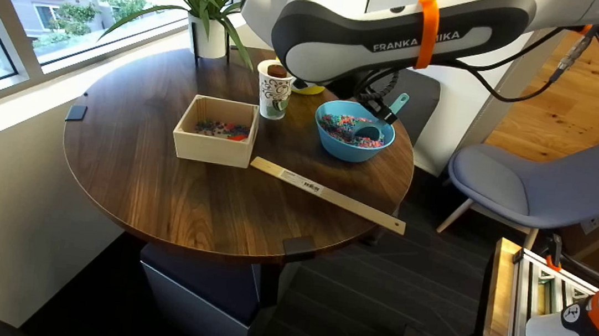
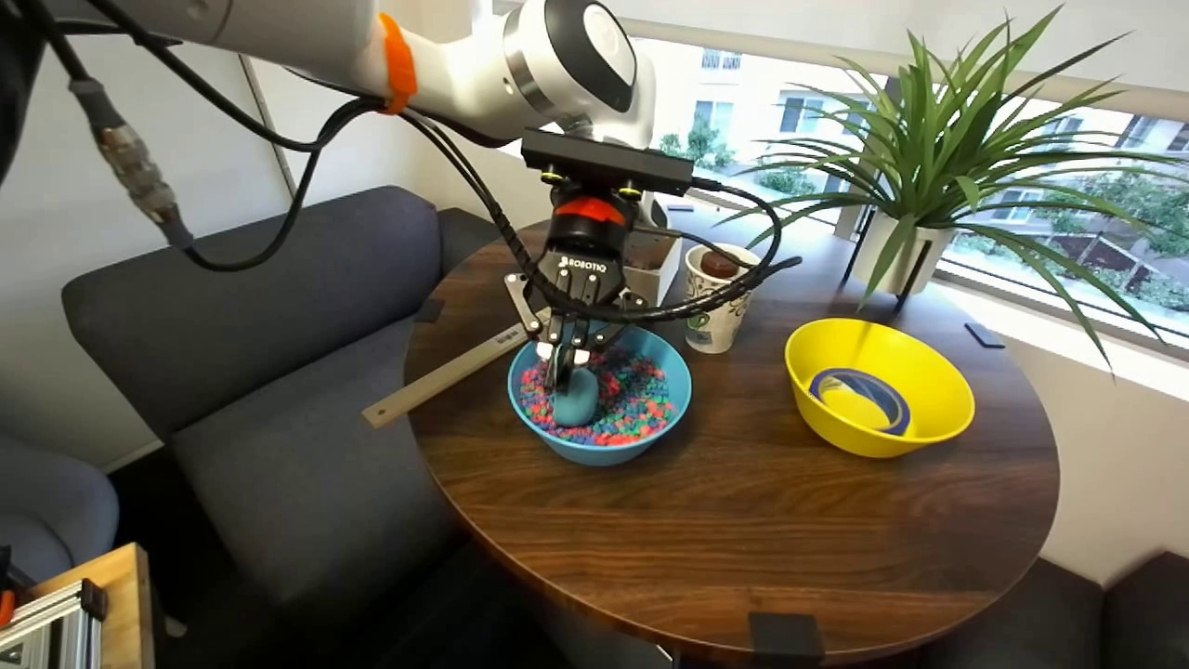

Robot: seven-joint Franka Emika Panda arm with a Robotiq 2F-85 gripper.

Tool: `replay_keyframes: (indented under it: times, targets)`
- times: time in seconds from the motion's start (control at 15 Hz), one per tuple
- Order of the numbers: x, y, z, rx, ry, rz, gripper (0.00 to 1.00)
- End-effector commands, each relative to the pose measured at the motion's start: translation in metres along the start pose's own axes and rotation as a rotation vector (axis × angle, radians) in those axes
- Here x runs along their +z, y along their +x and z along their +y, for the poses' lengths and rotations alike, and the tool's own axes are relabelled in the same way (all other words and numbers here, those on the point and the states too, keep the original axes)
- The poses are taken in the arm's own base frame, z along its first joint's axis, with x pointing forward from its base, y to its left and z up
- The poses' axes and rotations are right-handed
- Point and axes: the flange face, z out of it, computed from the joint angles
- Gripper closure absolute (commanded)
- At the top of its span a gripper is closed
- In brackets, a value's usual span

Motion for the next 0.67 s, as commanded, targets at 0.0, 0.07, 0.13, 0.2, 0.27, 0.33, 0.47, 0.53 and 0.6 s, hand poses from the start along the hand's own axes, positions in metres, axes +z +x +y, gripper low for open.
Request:
replay_keyframes:
  times: [0.0, 0.07, 0.13, 0.2, 0.27, 0.33, 0.47, 0.53, 0.6]
  targets:
    - [-0.005, 0.013, -0.002, -0.09, 0.083, 0.044, 0.97]
    - [-0.004, 0.014, -0.002, -0.12, 0.111, 0.051, 0.97]
    - [-0.004, 0.016, -0.002, -0.143, 0.136, 0.06, 0.97]
    - [-0.002, 0.018, -0.002, -0.166, 0.166, 0.064, 0.97]
    - [0.0, 0.019, -0.001, -0.2, 0.202, 0.066, 0.97]
    - [0.002, 0.02, 0.001, -0.214, 0.231, 0.069, 0.97]
    - [0.005, 0.018, 0.005, -0.25, 0.3, 0.071, 0.97]
    - [0.008, 0.016, 0.009, -0.265, 0.339, 0.072, 0.97]
    - [0.026, 0.019, 0.013, -0.274, 0.376, 0.083, 0.98]
